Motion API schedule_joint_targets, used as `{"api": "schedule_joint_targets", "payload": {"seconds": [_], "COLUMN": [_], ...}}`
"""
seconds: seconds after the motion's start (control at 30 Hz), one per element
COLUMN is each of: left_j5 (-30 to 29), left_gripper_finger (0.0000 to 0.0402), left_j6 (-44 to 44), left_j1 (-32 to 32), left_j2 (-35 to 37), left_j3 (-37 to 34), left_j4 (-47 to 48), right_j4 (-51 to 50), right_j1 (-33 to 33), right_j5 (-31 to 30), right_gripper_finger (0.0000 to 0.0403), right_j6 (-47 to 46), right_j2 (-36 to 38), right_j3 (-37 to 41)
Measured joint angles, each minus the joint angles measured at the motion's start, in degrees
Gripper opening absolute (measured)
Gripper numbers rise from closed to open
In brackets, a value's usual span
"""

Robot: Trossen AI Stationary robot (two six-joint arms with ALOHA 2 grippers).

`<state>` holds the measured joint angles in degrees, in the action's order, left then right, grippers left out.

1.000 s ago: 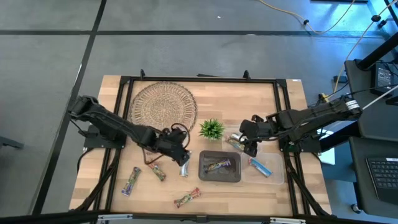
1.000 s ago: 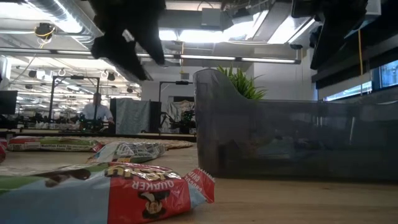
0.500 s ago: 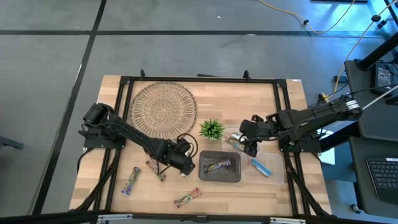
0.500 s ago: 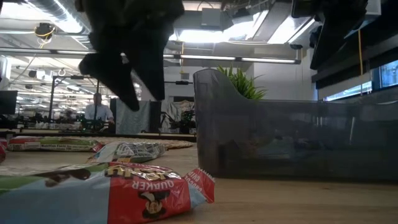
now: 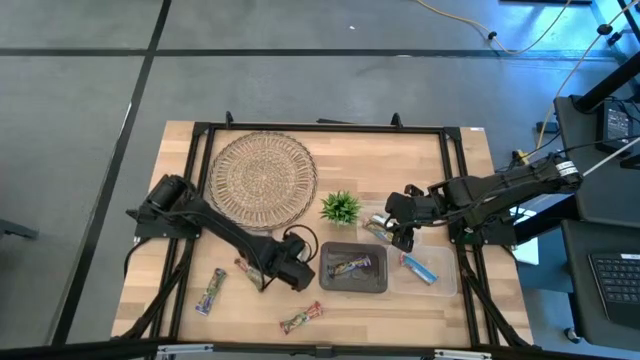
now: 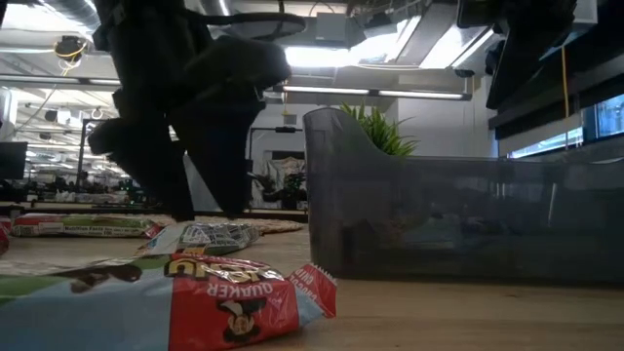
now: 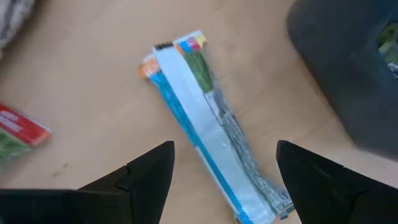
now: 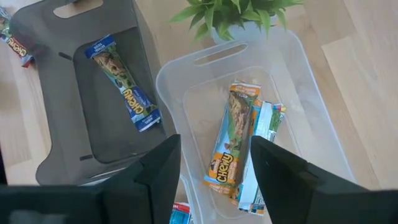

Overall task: Pick and place Granola Bars by type
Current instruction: Put the orange granola bar into the top transparent bin

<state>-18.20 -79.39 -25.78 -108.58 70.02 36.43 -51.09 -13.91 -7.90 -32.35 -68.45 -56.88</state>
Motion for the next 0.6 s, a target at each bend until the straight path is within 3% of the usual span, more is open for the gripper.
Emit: {"api": "schedule_joint_targets", "payload": {"seconds": [0.6], "left_j5": [2.31], "left_gripper_finger": [0.0272], "left_j6": [-1.23], "left_j1": [-0.12], "left_j2": [-3.29], "left_j3": [0.17], "left_j4": [-1.59], "right_j4": [0.15], "right_j1": [0.02], "right_j5": [-0.03], "right_gripper_finger": [0.0197], "right_j6": [-0.10], "right_j2": [0.00], "right_j3": [0.00]}}
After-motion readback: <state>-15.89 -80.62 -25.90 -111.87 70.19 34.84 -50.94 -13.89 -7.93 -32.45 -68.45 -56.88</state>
